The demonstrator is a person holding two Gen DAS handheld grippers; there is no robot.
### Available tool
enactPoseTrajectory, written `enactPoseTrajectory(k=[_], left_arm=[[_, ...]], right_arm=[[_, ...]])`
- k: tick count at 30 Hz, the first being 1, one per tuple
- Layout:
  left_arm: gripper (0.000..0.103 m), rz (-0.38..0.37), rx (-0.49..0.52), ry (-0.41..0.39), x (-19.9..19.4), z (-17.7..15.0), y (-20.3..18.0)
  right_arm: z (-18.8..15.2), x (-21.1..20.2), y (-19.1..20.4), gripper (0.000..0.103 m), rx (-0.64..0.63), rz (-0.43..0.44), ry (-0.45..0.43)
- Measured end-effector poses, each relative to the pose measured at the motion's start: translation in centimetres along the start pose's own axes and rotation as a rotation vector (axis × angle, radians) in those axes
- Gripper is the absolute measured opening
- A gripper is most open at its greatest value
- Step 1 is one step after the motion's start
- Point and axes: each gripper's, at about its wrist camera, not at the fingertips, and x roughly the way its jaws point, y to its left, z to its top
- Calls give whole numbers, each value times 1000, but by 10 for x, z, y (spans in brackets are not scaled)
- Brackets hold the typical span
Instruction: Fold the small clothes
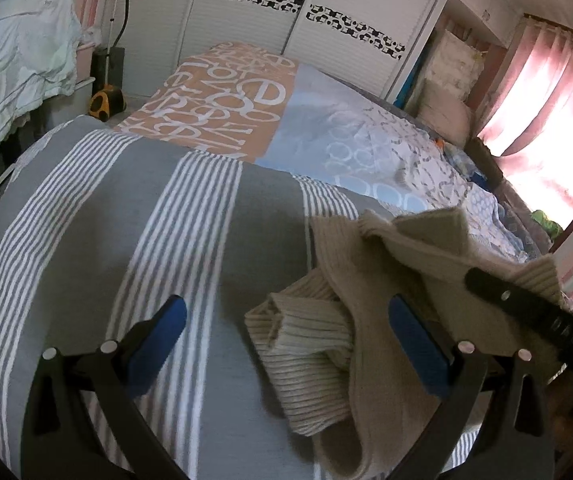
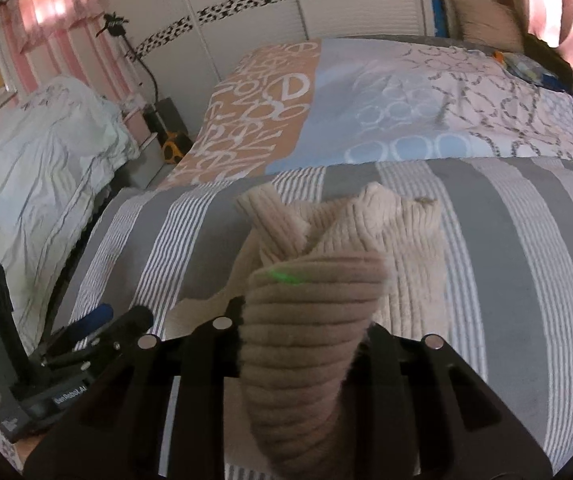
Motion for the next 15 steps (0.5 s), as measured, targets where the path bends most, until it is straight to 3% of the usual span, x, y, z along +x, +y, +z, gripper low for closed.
enactPoseTrajectory(k=[15], left_arm=[[101, 93, 15, 14, -13, 2, 78]], right_arm=[[-46, 44, 51, 21, -54, -91, 21]])
